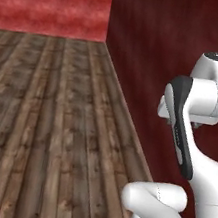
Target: There is a tray on the dining counter. Grab the cup, mug, and pitcher and place them on the tray. The pitcher may be placed next to the tray if it cannot fit the tray.
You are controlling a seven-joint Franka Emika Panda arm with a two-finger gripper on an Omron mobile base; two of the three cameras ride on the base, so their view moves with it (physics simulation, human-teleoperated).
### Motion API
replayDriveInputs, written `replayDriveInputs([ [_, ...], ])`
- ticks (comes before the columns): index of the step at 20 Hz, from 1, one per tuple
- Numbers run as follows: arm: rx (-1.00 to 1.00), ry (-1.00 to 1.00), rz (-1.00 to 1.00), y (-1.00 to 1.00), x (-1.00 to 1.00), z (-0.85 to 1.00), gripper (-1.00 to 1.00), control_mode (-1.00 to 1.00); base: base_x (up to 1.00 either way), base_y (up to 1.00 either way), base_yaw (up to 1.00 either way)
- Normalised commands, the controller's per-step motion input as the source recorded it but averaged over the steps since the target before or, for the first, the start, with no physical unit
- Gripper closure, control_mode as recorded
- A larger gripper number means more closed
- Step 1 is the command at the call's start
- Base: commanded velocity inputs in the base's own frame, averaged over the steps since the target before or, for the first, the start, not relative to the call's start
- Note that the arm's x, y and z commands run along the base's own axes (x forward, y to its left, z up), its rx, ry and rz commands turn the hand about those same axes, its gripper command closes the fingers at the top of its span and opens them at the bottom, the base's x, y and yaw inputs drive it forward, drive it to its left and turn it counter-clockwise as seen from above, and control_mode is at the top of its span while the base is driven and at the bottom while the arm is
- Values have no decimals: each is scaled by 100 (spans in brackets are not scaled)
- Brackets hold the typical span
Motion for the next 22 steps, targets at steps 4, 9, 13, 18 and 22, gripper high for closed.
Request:
replayDriveInputs([
  [4, 0, 0, 0, 0, 0, 0, -100, 100, 100, 0, 0],
  [9, 0, 0, 0, 0, 0, 0, -100, 100, 100, 0, 0],
  [13, 0, 0, 0, 0, 0, 0, -100, 100, 100, 0, 0],
  [18, 0, 0, 0, 0, 0, 0, -100, 100, 100, 0, 0],
  [22, 0, 0, 0, 0, 0, 0, -100, 100, 100, 0, 0],
])
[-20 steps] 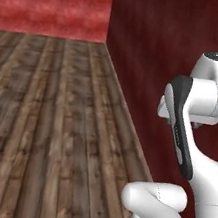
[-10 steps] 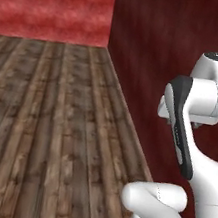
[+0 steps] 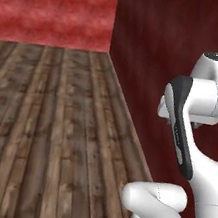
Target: There is a tray on the dining counter. Grab the cup, mug, and pitcher and place them on the tray. The pitcher may be placed next to the tray if it cannot fit the tray.
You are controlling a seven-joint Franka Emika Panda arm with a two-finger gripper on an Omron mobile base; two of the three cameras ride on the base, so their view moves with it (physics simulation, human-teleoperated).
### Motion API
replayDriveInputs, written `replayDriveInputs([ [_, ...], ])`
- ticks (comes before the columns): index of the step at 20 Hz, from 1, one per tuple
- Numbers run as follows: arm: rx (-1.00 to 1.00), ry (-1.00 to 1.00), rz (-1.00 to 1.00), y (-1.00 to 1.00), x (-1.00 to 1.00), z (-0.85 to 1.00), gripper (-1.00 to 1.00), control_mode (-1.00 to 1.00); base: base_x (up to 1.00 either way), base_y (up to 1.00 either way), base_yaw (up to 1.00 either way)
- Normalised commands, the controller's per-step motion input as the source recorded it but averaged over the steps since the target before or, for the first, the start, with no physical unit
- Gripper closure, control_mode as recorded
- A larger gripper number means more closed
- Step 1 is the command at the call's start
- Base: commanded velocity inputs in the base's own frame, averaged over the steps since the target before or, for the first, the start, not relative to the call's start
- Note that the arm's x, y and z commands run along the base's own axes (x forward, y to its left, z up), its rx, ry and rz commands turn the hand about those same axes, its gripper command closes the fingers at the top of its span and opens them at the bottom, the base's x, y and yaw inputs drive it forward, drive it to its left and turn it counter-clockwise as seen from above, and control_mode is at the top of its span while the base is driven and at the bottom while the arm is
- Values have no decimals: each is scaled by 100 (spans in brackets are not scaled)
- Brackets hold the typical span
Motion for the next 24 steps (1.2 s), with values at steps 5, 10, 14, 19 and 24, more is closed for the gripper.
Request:
replayDriveInputs([
  [5, 0, 0, 0, 0, 0, 0, -100, 100, 100, 0, 0],
  [10, 0, 0, 0, 0, 0, 0, -100, 100, 100, 13, 0],
  [14, 0, 0, 0, 0, 0, 0, -100, 100, 100, 25, 0],
  [19, 0, 0, 0, 0, 0, 0, -100, 100, 100, 32, 0],
  [24, 0, 0, 0, 0, 0, 0, -100, 100, 100, 41, 2],
])
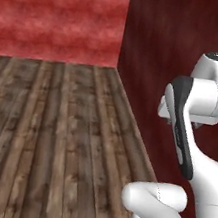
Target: There is a tray on the dining counter. Grab the cup, mug, and pitcher and place them on the tray. The pitcher may be placed next to the tray if it cannot fit the tray.
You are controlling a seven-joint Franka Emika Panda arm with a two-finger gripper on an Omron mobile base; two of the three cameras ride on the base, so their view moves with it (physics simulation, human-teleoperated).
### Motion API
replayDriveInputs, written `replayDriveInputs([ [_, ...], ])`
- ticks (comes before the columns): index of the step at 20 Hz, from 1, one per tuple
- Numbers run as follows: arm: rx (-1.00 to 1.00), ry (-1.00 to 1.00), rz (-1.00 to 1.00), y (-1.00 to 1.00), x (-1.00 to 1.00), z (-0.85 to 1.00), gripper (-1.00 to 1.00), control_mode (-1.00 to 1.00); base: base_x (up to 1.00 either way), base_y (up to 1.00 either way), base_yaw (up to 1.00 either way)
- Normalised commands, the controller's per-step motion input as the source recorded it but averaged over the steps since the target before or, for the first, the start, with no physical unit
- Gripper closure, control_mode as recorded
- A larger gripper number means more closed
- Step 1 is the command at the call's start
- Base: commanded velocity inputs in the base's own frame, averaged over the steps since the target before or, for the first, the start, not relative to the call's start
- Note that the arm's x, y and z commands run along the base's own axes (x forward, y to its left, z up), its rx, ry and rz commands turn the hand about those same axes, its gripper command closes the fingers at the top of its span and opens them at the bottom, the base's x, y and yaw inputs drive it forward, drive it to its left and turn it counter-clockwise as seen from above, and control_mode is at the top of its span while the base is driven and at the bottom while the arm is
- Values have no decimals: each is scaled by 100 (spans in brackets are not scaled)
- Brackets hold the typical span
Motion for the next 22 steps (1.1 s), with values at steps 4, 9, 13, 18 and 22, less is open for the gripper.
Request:
replayDriveInputs([
  [4, 0, 0, 0, 0, 0, 0, -100, 100, 100, 60, 6],
  [9, 0, 0, 0, 0, 0, 0, -100, 100, 100, 80, 10],
  [13, 0, 0, 0, 0, 0, 0, -100, 100, 100, 78, 25],
  [18, 0, 0, 0, 0, 0, 0, -100, 100, 100, 60, 49],
  [22, 0, 0, 0, 0, 0, 0, -100, 100, 100, 17, 71],
])
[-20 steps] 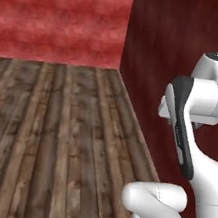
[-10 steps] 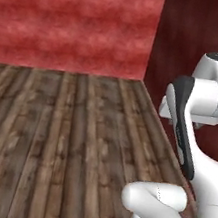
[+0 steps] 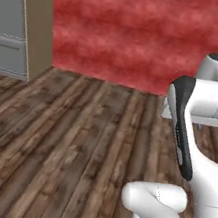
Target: There is a tray on the dining counter. Grab the cup, mug, and pitcher and place them on the tray. The pitcher may be placed next to the tray if it cannot fit the tray.
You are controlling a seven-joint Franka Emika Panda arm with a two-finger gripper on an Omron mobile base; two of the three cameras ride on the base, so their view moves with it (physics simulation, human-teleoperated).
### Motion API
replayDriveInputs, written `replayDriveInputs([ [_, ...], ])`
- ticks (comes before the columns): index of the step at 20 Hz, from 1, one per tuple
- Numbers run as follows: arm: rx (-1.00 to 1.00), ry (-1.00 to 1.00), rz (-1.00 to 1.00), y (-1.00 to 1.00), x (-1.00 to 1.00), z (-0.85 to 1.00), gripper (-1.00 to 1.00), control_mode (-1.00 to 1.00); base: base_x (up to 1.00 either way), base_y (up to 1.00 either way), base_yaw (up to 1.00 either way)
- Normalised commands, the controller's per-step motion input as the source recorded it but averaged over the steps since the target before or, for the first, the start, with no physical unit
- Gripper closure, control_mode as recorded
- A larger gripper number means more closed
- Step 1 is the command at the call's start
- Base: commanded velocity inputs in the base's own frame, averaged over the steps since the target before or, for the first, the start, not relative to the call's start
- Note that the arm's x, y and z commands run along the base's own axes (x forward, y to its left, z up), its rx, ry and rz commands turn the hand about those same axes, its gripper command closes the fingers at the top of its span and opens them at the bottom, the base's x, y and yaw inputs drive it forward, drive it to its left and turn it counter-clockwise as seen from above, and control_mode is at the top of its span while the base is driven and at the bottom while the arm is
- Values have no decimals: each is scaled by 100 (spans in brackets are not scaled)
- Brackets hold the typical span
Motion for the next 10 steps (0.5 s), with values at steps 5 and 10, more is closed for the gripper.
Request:
replayDriveInputs([
  [5, 0, 0, 0, 0, 0, 0, -100, 100, 100, 0, 83],
  [10, 0, 0, 0, 0, 0, 0, -100, 100, 100, 0, 81],
])
